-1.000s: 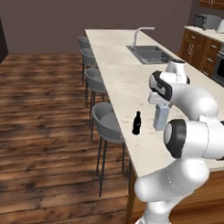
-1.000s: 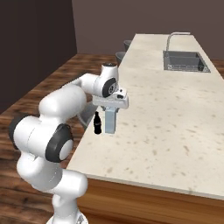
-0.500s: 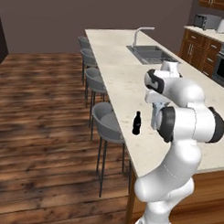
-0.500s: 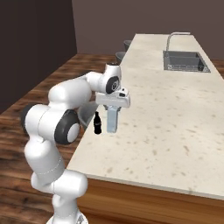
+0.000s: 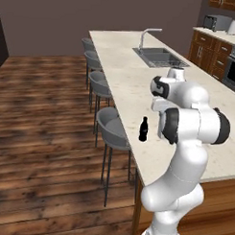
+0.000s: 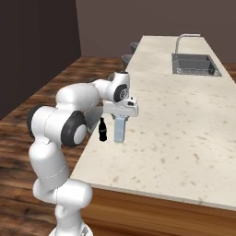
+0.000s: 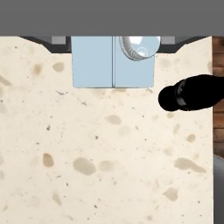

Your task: Move the drinks to the dining counter.

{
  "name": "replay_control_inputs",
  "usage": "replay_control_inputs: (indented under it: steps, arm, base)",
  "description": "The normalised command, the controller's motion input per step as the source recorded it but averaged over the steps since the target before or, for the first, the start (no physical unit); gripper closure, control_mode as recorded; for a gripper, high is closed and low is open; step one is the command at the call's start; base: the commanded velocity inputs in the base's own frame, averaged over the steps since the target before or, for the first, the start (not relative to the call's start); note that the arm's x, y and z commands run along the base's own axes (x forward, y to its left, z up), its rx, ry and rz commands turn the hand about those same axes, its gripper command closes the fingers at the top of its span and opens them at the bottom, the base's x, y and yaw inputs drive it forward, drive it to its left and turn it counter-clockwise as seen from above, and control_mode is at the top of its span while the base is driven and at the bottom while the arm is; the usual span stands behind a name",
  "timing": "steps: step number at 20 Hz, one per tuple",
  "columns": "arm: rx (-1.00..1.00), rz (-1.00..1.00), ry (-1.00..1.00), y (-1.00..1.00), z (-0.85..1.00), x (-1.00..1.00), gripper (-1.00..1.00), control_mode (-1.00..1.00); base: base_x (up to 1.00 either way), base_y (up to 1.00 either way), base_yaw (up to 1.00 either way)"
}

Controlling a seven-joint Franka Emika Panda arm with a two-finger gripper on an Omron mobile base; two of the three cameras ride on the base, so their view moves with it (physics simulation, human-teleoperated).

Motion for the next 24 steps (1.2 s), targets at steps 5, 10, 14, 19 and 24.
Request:
replay_control_inputs:
  steps: [5,10,14,19,24]
  arm:
    - [0.0,0.0,0.0,0.0,-0.18,0.0,1.0,-1.0]
    - [0.0,0.0,0.0,0.0,-0.33,0.0,1.0,-1.0]
    - [0.0,0.0,0.0,0.0,-0.21,0.0,1.0,-1.0]
    - [0.0,0.0,0.0,0.0,0.0,0.0,-1.0,-1.0]
    - [0.0,0.0,-0.01,0.0,0.0,-0.01,-1.0,-1.0]
  base:
    - [0.0,0.0,0.0]
    - [0.0,0.0,0.0]
    - [0.0,0.0,0.0]
    - [0.0,0.0,0.0]
    - [0.0,0.0,0.0]
